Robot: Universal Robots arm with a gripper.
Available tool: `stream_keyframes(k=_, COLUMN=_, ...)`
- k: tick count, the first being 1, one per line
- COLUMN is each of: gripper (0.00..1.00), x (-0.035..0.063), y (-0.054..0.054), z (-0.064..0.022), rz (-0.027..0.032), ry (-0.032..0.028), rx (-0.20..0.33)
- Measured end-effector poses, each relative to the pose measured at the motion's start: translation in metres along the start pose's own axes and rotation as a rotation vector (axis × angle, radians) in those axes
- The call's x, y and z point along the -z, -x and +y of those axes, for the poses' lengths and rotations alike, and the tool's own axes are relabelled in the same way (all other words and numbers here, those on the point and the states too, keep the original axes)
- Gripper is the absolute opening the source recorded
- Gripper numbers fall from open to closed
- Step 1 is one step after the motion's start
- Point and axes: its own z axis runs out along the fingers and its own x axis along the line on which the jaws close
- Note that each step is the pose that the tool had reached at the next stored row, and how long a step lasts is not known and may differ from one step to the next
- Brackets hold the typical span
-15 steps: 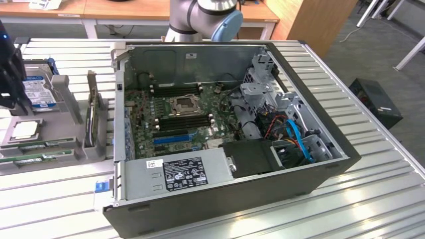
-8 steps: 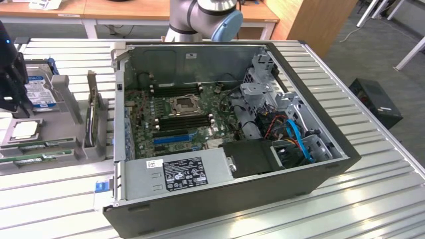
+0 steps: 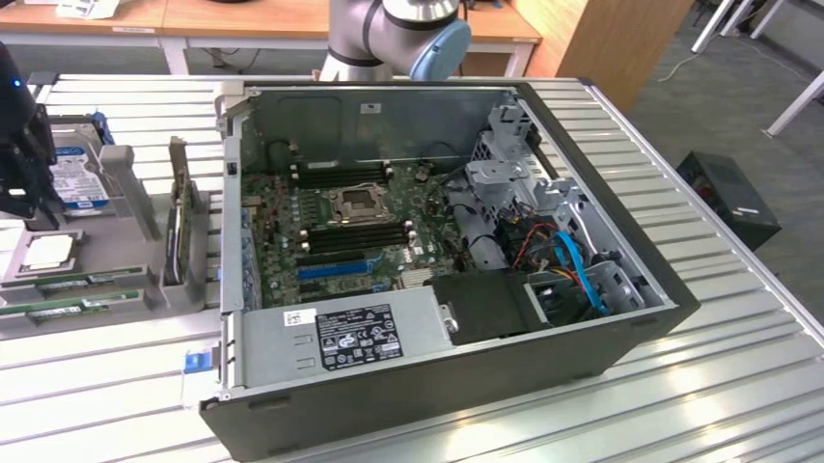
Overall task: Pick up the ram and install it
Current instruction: 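Pick up the ram and move it above insertion slot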
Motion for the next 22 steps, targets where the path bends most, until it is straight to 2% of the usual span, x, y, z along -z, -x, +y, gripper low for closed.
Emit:
stream_keyframes(k=8, gripper=0.30, x=0.0000, y=-0.005, z=-0.0002, rz=-0.0001, ry=-0.0001, rx=0.000)
stream_keyframes(k=22, gripper=0.30, x=0.0006, y=-0.025, z=-0.0012, rz=0.0000, ry=0.0000, rx=0.000)
